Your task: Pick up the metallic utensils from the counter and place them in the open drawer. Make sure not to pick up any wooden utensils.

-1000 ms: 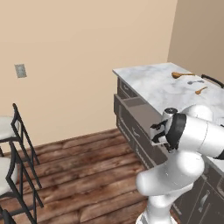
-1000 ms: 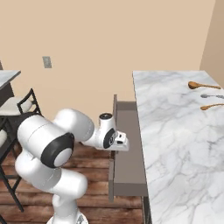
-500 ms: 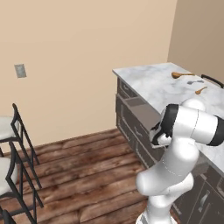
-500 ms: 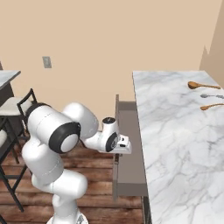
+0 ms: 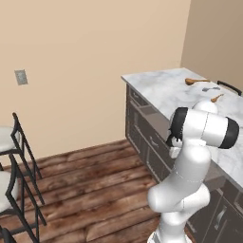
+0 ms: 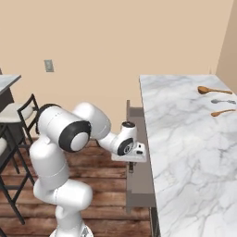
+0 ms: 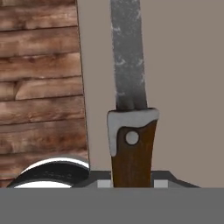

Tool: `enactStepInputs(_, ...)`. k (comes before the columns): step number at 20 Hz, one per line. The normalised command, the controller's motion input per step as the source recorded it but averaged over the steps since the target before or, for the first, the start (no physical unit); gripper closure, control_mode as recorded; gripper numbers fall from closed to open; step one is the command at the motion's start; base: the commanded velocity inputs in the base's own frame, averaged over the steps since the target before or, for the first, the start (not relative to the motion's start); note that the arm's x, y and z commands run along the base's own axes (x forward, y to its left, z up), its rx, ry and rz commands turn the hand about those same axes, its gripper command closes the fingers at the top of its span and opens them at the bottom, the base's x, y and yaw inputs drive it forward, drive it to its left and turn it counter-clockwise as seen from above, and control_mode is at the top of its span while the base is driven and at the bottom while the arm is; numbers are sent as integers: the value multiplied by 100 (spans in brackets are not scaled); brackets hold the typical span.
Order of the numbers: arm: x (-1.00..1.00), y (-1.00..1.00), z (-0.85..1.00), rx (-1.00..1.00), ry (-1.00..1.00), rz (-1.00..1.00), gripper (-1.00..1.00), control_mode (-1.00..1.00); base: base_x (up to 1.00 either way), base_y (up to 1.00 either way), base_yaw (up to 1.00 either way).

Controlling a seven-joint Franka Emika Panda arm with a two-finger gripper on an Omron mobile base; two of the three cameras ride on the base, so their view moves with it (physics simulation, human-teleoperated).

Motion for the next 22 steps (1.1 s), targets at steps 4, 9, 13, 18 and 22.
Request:
enactStepInputs(4,-16,92,-74,13,15,8,100,-100,0,0,0)
enactStepInputs(9,-27,100,-88,7,11,6,100,-100,0,0,0)
enactStepInputs(13,-51,100,-100,1,4,2,100,-100,0,0,0)
enactStepInputs(18,-59,100,-100,0,1,1,100,-100,0,0,0)
enactStepInputs(22,-51,100,-100,0,6,1,100,-100,0,0,0)
